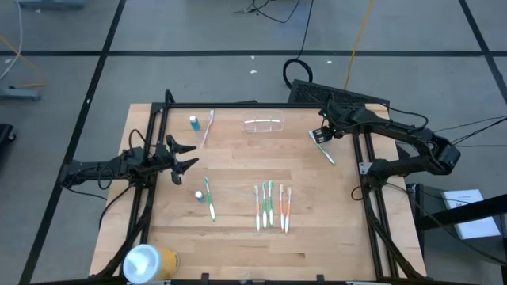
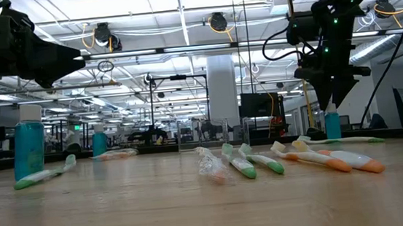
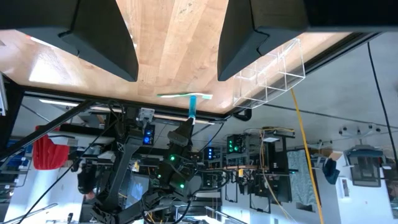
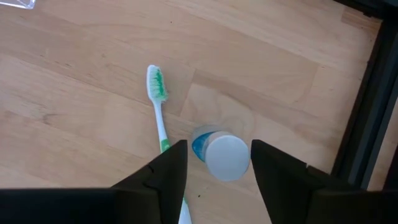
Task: Pick & Place toothbrushing station
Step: Put the blue mouthwash into the transparent organizer
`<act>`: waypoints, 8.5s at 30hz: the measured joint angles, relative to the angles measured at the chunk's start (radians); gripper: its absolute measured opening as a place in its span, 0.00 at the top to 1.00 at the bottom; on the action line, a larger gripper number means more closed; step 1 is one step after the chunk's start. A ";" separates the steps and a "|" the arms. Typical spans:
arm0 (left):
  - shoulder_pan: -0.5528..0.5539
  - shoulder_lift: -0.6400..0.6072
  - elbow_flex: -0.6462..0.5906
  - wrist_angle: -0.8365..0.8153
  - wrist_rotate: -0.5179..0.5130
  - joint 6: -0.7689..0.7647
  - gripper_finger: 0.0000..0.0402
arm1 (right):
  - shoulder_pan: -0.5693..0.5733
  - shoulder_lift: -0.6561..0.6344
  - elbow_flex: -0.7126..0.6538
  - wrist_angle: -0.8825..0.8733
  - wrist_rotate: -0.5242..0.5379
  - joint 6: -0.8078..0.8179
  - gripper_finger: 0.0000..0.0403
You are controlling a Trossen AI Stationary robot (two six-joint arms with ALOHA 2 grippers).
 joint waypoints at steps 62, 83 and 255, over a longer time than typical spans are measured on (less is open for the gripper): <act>0.000 0.000 0.000 0.000 0.000 0.000 0.43 | 0.000 0.000 -0.001 0.000 -0.003 -0.009 0.64; 0.000 0.000 0.000 0.000 0.000 0.000 0.43 | 0.003 -0.003 -0.001 0.068 -0.003 -0.075 0.77; 0.000 0.000 0.000 0.035 0.000 -0.013 0.43 | 0.366 -0.647 -0.396 0.811 -0.300 -0.497 0.64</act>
